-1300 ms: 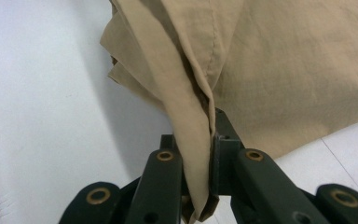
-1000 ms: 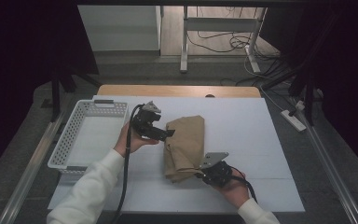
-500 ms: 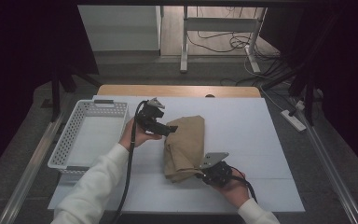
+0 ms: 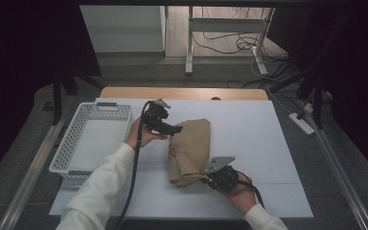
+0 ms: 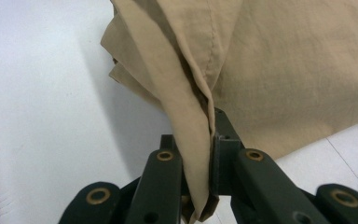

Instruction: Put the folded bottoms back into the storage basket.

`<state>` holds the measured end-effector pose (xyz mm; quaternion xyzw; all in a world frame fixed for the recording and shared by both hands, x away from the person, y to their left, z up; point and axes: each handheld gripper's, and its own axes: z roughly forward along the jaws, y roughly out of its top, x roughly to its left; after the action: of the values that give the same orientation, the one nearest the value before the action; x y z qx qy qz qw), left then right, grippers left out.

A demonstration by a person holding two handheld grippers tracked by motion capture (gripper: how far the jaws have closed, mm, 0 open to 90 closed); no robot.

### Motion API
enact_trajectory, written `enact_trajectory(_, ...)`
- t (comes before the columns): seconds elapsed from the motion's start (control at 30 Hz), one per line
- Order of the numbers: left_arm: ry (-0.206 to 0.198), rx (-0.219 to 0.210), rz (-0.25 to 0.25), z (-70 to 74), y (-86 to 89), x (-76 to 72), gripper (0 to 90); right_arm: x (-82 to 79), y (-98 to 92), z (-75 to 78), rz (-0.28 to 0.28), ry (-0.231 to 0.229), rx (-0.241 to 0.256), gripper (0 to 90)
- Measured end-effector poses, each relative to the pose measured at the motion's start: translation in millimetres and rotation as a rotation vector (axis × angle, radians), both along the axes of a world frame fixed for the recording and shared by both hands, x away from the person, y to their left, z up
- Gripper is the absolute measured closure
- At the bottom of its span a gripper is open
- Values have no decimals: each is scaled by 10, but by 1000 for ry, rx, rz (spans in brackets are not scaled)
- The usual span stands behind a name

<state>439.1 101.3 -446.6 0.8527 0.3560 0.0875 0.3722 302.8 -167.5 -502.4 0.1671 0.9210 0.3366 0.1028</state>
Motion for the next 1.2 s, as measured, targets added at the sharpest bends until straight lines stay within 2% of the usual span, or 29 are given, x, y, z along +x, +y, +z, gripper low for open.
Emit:
enact_trajectory(0.4,30,12,2,-139,-70,115,124,3,-2,-4,1,1,-1,830)
enact_trajectory(0.87,61,53,-5,-319,-211,255,125,5,-2,-12,1,6,2,830)
enact_trajectory(1.2,81,57,6,-388,-255,335,125,6,-1,-12,0,6,3,830)
